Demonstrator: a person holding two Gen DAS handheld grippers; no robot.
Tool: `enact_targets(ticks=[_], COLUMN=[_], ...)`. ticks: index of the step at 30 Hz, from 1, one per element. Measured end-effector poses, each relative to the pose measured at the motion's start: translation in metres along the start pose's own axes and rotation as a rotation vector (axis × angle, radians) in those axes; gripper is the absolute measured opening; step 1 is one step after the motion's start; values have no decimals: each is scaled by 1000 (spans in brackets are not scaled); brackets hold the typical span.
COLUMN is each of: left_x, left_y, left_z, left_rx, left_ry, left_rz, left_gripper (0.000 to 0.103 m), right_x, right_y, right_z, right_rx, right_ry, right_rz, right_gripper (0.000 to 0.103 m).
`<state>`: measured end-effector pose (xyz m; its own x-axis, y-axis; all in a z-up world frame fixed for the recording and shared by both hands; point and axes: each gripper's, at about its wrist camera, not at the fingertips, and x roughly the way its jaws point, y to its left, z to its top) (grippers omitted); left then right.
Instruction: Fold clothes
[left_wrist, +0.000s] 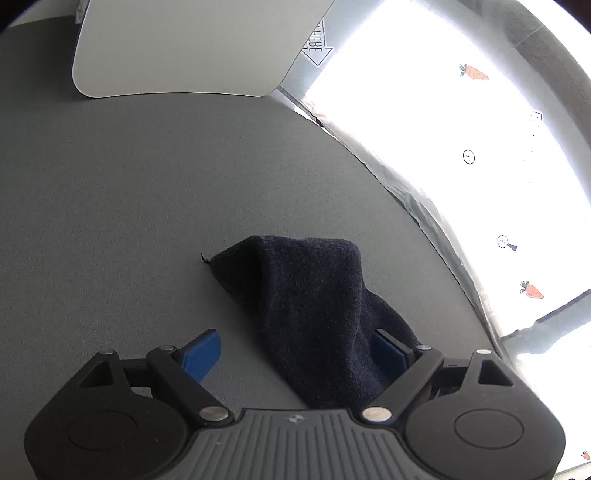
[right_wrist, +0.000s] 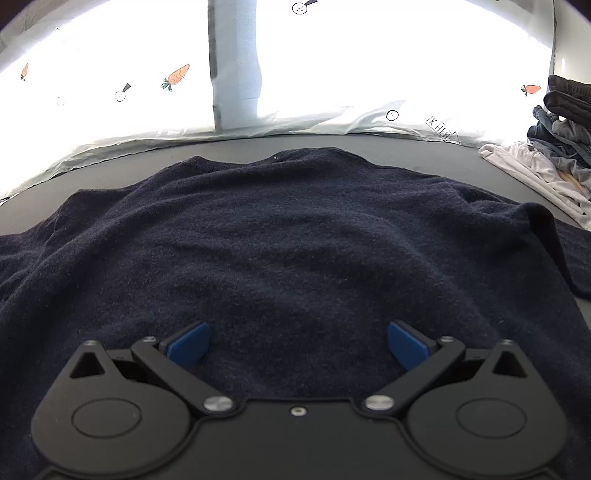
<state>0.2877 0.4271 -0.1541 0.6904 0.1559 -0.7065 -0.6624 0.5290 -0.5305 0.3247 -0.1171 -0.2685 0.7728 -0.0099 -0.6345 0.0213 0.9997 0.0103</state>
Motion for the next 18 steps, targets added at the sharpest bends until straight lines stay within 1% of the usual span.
enact_targets(ticks=[4, 7, 9, 11, 13, 14, 15, 16, 17, 18], left_x=[29, 49, 60, 68, 70, 70, 71, 70, 69, 65], left_y=[2, 5, 7, 8, 4, 1, -4, -9, -15, -21], left_z=[33, 48, 55, 59, 60, 60, 60, 60, 60, 60], left_rx=[-47, -106, -148, -187, -203, -201, -194, -186, -173, -155], left_ry=[11, 31, 51, 55, 33, 30, 29, 25, 15, -2], left_rz=[2, 4, -3, -11, -21, -34, -51, -70, -88, -108], left_gripper=[90, 90, 90, 88, 76, 63, 55, 51, 34, 11], right_x=[1, 0, 0, 1, 2, 2, 2, 2, 2, 2], right_y=[1, 2, 2, 2, 2, 2, 2, 2, 2, 2], right_z=[0, 0, 0, 0, 0, 0, 0, 0, 1, 1], right_rx=[-3, -3, -2, -1, 0, 1, 1, 2, 2, 3], right_ry=[-5, -6, -6, -6, -6, -6, -6, -6, -6, -6], right_rz=[-3, -7, -9, -10, -11, -12, -12, -12, -12, -13], right_gripper=[103, 103, 103, 103, 103, 103, 103, 103, 103, 103])
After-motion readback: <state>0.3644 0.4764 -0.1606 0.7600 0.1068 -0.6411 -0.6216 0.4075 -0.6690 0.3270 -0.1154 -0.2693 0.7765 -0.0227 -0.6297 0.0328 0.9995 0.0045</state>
